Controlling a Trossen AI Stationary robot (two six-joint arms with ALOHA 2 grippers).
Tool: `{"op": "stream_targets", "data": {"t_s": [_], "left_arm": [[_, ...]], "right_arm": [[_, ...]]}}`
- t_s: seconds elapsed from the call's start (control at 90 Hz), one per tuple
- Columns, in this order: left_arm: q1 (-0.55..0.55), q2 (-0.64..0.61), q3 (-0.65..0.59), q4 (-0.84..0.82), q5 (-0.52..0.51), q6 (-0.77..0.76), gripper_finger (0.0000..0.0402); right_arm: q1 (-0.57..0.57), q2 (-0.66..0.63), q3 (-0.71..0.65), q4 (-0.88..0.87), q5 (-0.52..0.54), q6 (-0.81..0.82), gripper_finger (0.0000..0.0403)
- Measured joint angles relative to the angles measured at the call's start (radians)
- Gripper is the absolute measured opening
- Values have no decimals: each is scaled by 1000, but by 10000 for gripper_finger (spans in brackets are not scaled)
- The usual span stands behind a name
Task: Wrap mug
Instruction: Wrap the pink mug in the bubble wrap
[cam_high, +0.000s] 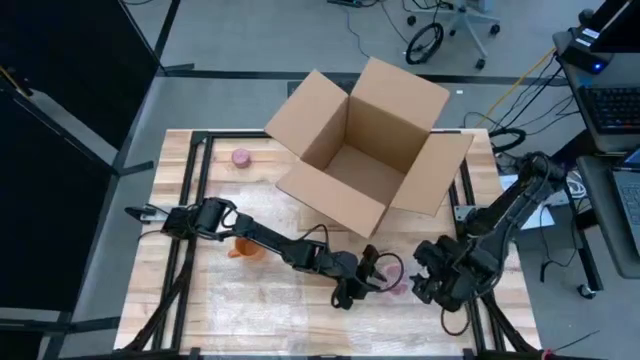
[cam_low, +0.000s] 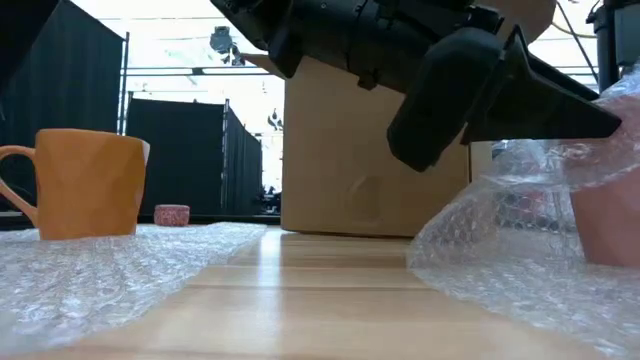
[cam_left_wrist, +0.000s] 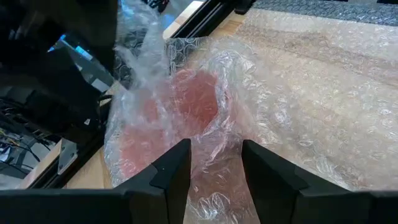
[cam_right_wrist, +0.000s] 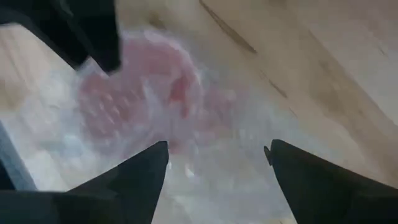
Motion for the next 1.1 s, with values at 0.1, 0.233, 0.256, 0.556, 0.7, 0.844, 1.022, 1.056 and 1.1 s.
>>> {"op": "stream_targets", "data": {"t_s": [0.1,0.233,0.256,0.556,0.7,0.844,1.022,1.056,1.1], "left_arm": [[0,0,0,3,0,0,131],[0,0,0,4,0,0,131],[0,0,0,4,0,0,131],[0,1,0,8,0,0,131],[0,1,0,12,0,0,131],[0,2,0,15,1,0,131],[0,2,0,10,1,0,131],[0,2,0,8,1,-1,131],[-1,2,-1,7,0,-1,131]], "right_arm": [[-60,15,0,46,-5,-82,270],[-139,52,0,51,-73,-177,270],[-151,60,0,52,-88,-192,270],[-265,210,2,61,-240,-327,270],[-282,303,5,110,-294,-394,270],[-292,320,5,121,-332,-406,270],[-290,222,21,77,-345,-397,270],[-290,199,28,65,-347,-396,270],[-289,175,35,48,-347,-392,270]]}}
